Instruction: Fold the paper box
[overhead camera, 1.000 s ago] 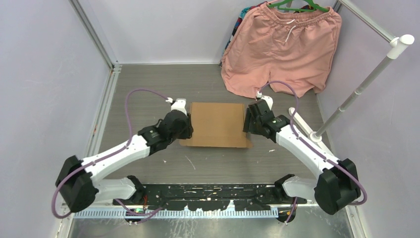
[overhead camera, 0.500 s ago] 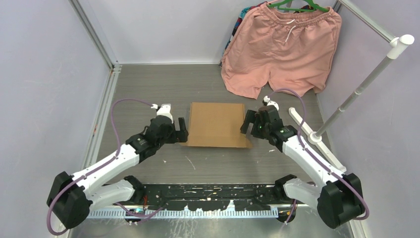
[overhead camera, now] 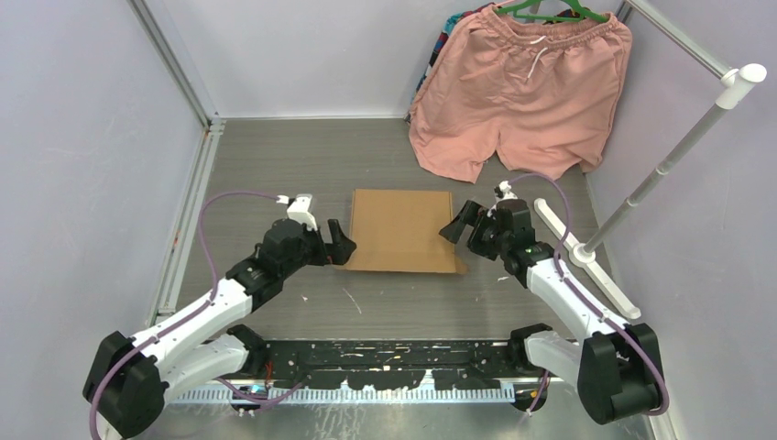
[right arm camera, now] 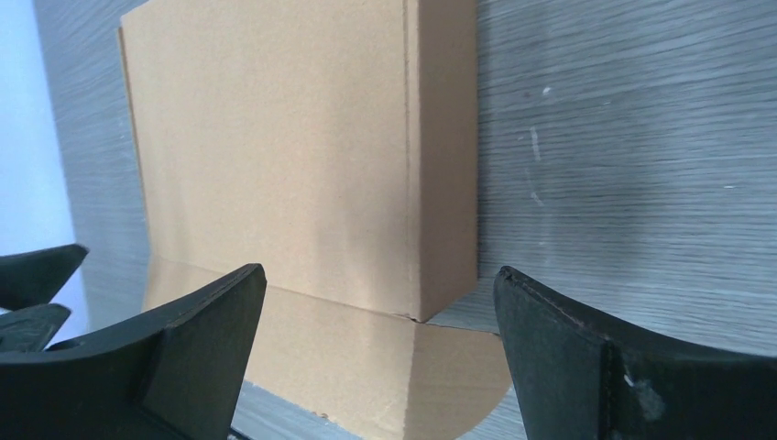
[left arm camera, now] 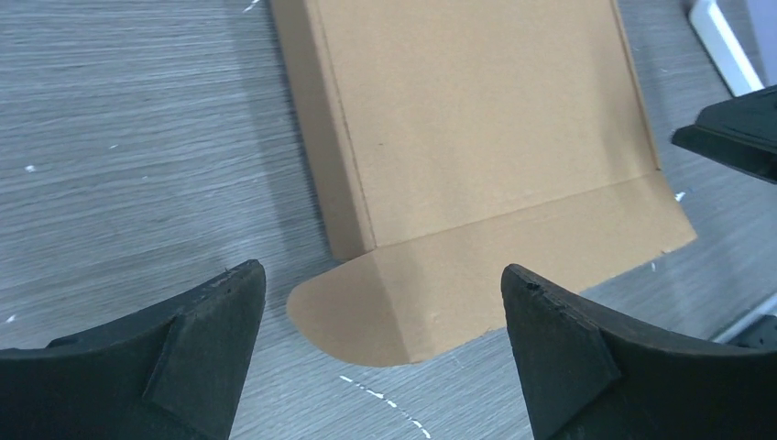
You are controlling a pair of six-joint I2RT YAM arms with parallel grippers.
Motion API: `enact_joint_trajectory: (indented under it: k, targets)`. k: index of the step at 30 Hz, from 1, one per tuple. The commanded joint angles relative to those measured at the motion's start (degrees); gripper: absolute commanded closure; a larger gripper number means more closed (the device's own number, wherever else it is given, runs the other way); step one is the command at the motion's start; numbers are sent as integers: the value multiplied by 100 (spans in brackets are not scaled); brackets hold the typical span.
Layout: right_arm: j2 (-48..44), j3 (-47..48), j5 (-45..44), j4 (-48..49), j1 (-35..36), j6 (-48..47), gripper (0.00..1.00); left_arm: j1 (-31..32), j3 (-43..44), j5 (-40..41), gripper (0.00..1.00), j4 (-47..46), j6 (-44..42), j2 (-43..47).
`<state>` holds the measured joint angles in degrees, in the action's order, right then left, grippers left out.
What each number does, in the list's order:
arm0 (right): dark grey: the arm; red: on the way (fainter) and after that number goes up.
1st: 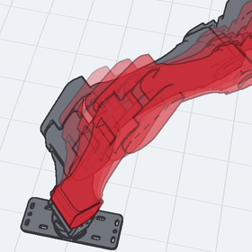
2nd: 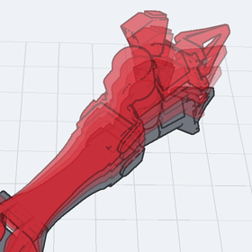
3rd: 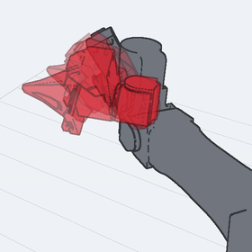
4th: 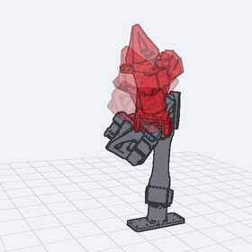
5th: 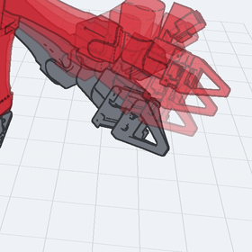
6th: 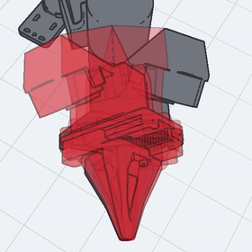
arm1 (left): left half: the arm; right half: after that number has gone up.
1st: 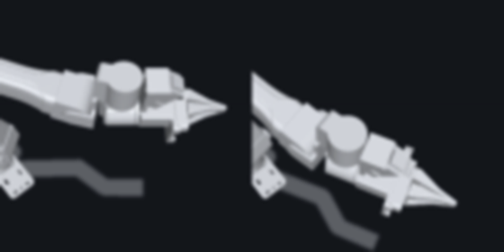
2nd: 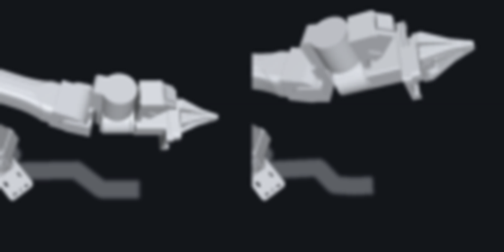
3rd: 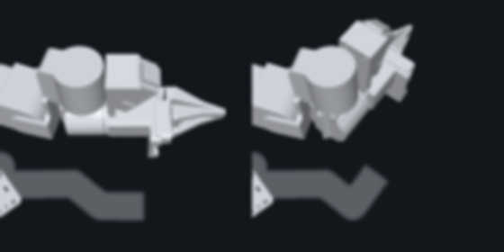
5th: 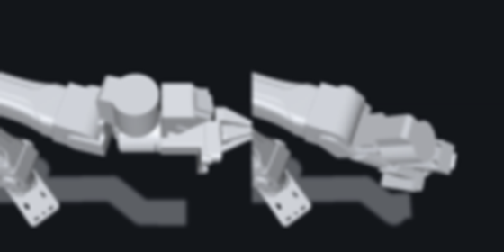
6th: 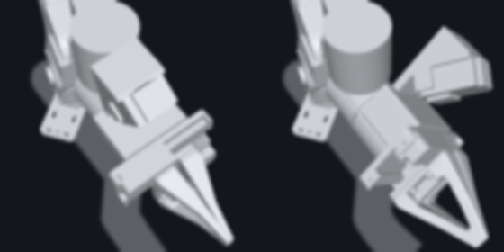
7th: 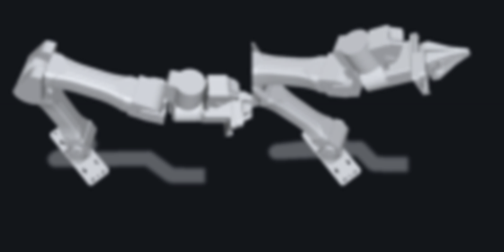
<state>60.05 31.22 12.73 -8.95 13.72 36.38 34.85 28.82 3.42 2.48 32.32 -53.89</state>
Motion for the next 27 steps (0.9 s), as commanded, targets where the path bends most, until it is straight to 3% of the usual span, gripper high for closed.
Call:
enact_joint_trajectory:
  k: [1, 27]
  targets:
    - [-1, -6, 796, 698, -27, 224, 0, -137, -194, -654, 0, -941, -99, -27]
    - [526, -194, 1191, 1082, -27, 387, 0, -533, -465, -1664, 0, -2406, 117, -1479]
